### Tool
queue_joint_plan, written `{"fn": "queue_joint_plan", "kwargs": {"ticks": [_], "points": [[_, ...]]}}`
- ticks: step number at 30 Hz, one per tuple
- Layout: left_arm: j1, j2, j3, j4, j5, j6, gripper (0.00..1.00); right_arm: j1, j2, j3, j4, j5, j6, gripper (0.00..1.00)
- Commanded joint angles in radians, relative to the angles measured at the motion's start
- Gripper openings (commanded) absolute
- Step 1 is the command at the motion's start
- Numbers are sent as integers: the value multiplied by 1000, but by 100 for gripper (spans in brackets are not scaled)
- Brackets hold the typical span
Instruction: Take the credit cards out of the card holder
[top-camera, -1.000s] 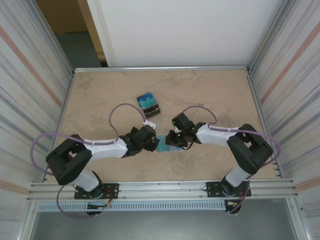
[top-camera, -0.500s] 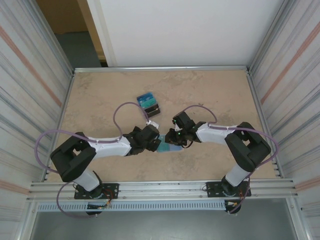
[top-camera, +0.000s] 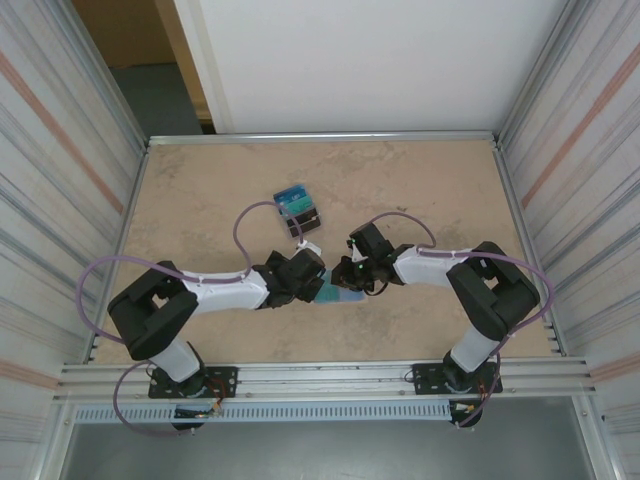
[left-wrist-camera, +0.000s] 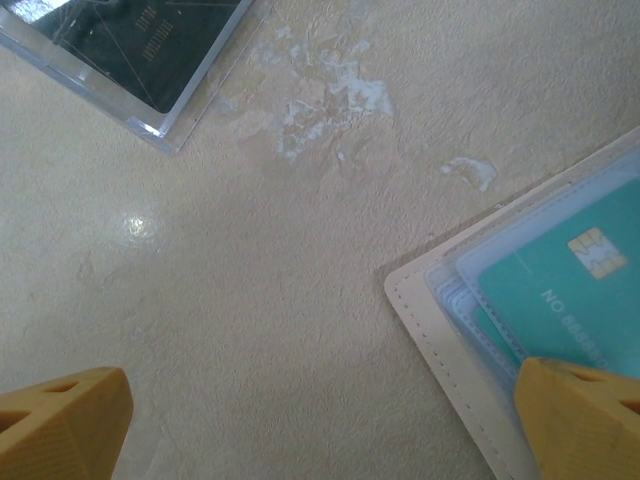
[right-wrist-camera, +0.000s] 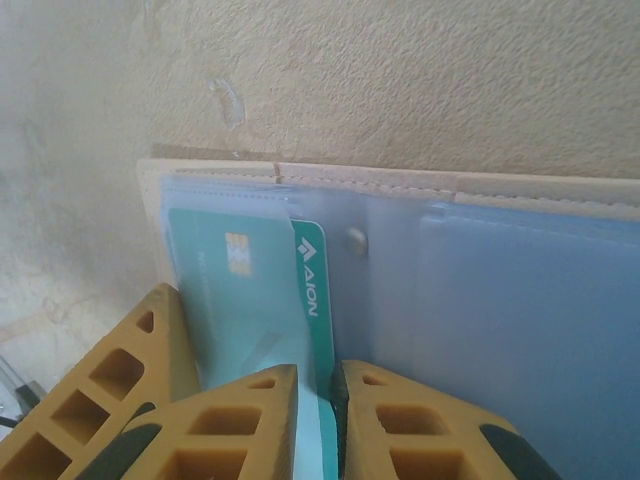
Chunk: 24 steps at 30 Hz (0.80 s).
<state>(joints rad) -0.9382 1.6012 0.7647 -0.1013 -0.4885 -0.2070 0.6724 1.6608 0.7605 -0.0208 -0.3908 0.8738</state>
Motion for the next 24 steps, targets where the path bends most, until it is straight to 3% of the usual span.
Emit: {"fn": "queue_joint_plan", "kwargs": {"ticks": [1,11,24], "points": [[-8,22,8,-67,-16,6,99,-9,-8,-22,9,-12,21,18],[-8,22,8,-72,-7,-7,99,-9,-11,-37,29,-20,34,18],[-8,17,9,-82,-1,-13,99,-52,-55,-109,212,-139,88,13]]}}
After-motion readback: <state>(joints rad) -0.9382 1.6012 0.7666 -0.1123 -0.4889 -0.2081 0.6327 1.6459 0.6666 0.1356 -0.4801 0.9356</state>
